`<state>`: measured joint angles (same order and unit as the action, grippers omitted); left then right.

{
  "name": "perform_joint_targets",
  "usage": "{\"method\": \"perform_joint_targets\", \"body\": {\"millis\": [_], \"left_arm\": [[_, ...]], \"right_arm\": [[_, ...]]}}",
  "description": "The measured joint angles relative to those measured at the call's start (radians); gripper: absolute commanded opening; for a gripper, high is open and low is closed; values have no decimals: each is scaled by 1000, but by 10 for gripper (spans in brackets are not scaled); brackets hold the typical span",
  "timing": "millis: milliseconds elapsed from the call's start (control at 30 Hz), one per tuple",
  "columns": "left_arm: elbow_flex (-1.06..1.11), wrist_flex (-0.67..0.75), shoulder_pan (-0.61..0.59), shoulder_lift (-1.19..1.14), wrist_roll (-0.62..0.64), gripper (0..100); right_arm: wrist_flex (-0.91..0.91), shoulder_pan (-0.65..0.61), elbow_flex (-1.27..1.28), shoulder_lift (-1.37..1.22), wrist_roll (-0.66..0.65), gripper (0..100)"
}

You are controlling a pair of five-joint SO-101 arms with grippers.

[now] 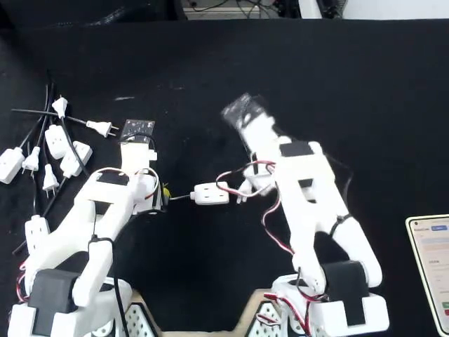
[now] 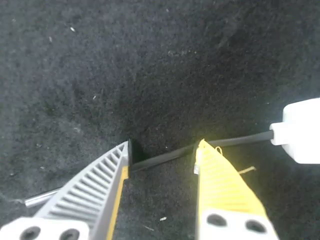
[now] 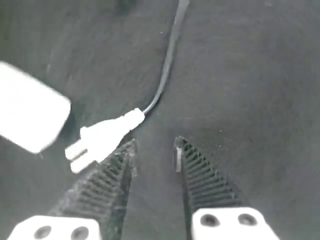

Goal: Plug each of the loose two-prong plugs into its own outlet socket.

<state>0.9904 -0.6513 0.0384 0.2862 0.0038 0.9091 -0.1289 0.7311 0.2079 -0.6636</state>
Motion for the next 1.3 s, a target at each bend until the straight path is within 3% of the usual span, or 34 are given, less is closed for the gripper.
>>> {"method": "perform_joint_targets", "body": {"millis": [167, 300, 433, 767, 1133, 1300], "left_arm": [[0, 3, 0, 0, 0, 216], [0, 5, 0, 0, 0, 216], [0, 5, 0, 0, 0, 216], [0, 5, 0, 0, 0, 216], [2, 5, 0, 0, 0, 216], [2, 5, 0, 0, 0, 216]], "right_arm": [[0, 0, 58, -14, -416, 113], [-40, -25, 60, -14, -588, 113], [-132, -55, 64, -15, -689, 113], [-155, -107, 153, -12, -957, 113], [-170, -107, 212, 8, -1059, 108], [-104, -107, 207, 11, -1135, 9]]}}
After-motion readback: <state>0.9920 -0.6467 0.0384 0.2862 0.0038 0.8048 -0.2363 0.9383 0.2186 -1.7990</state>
